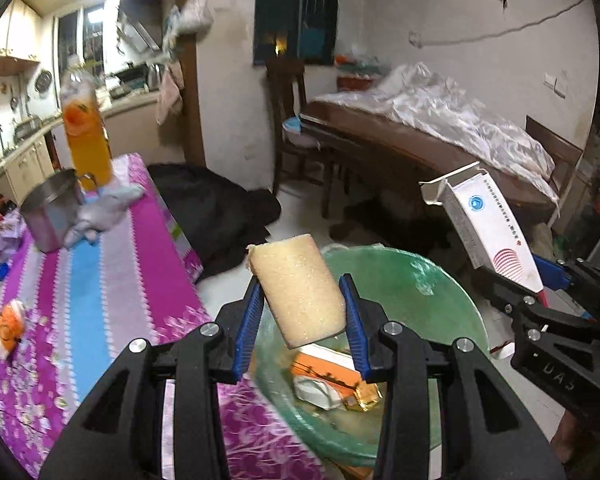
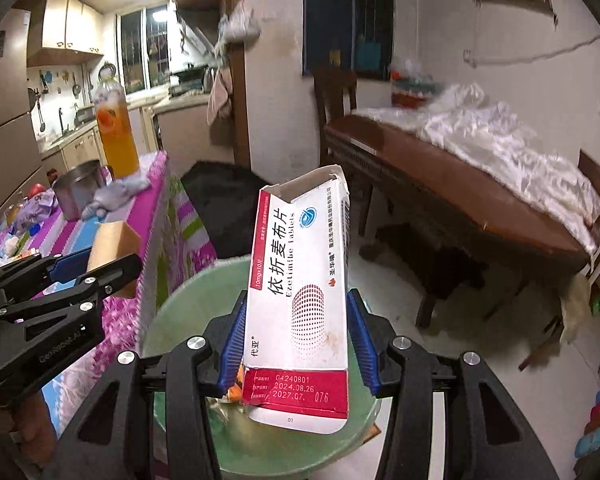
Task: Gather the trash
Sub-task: 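Carry the sponge and medicine box over the green bin with both tools, then open both tools to drop the sponge and medicine box into the bin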
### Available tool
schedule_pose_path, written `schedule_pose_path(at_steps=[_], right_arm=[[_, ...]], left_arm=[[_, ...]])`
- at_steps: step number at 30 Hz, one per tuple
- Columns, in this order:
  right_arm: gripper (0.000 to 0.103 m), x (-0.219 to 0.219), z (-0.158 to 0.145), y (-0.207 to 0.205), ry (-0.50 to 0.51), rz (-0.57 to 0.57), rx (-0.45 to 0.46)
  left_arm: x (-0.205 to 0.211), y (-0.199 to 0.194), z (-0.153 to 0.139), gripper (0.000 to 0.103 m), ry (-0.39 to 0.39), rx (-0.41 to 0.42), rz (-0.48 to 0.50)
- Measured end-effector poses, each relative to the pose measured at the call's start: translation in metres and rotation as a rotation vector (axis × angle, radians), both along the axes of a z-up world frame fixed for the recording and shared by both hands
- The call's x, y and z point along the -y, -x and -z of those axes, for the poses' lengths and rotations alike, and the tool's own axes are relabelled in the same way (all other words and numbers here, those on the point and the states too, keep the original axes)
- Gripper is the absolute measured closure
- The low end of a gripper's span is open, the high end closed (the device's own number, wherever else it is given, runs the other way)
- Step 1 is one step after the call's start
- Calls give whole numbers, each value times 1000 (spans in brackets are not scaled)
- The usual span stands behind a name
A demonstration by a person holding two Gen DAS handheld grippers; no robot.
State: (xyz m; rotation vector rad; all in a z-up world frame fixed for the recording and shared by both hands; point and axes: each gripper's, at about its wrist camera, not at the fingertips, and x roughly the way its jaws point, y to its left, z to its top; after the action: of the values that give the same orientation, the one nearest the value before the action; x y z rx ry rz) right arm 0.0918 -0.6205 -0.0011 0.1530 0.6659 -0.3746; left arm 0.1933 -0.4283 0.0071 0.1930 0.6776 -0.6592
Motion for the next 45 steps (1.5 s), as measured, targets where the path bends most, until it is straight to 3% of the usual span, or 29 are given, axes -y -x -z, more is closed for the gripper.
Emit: schedule_pose_path(at_steps=[10, 32, 36, 45], right_arm=[[55, 12, 31, -7, -72, -4, -78], [52, 7, 37, -11, -92, -22, -88], [42, 10, 37, -10, -102, -10, -73], [39, 12, 39, -7, -111, 6, -56]], left_arm=[[14, -12, 23, 66, -64, -69, -10], [21, -18, 31, 64, -82, -84, -19], [23, -17, 32, 45, -85, -75, -16], [24, -21, 35, 35, -92, -76, -23]])
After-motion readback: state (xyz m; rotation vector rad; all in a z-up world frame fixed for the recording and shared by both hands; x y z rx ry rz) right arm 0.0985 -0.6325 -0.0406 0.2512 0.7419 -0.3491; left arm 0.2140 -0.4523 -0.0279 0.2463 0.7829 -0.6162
